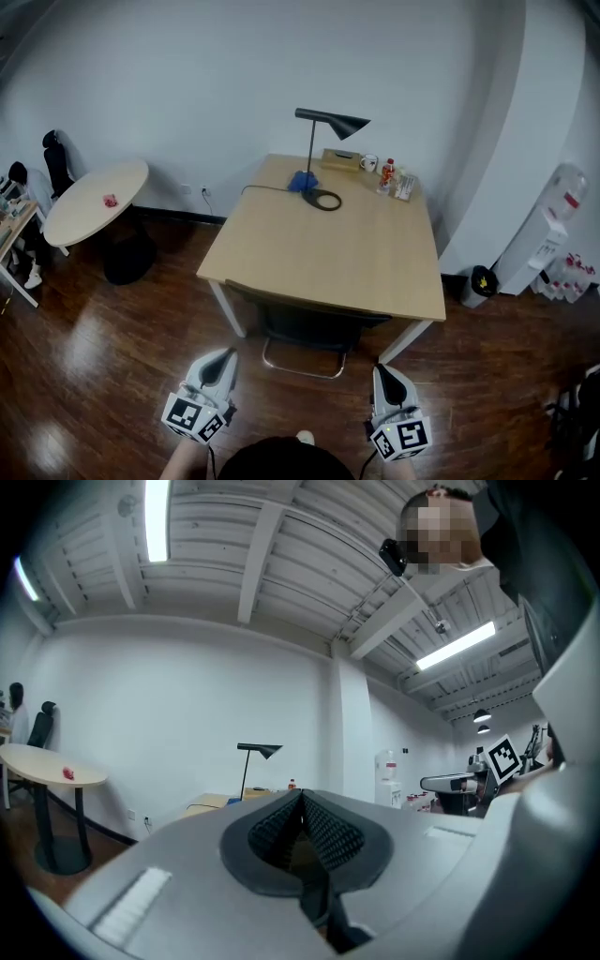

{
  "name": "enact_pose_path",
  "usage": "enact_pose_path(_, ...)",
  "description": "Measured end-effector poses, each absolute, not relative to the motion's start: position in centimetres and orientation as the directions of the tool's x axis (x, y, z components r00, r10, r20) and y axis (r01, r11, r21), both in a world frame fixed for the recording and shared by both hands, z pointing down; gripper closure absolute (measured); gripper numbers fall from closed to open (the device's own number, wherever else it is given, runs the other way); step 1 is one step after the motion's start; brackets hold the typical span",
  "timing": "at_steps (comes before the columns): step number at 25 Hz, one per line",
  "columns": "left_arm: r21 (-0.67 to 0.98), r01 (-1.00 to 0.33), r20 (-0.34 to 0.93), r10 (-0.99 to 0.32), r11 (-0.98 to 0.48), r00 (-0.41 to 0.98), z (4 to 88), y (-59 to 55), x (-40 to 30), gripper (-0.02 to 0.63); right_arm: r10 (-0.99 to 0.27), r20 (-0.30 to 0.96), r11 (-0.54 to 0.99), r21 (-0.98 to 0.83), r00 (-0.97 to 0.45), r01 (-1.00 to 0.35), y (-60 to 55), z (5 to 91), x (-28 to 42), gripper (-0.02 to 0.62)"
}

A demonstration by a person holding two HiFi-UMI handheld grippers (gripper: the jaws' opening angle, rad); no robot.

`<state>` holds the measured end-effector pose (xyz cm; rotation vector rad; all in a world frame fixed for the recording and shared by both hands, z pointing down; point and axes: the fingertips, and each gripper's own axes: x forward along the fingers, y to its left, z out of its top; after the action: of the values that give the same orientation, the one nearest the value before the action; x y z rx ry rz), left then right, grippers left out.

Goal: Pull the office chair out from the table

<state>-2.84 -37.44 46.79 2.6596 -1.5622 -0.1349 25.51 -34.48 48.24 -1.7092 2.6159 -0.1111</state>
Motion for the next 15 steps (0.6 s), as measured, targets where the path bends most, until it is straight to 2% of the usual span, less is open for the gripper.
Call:
enact_pose_path(8,0.122,-0.863,-0.052,-0.872,-0.490,0.487,47.0,-40.5,-1.4,0.604,-0.911,0.037,0.408,-0.058,-0.411,-0.911,-38.5,48.3,27.2,0.581)
enact_pose_path(15,0.071,-0.854,-0.056,-0.857,-0.515,0.512,47.3,-44.6,-1.9,0.603,-0.904,0.038,0.426,-0.037,-0.427,-0.904,-42.4,47.9,25.9,0.581)
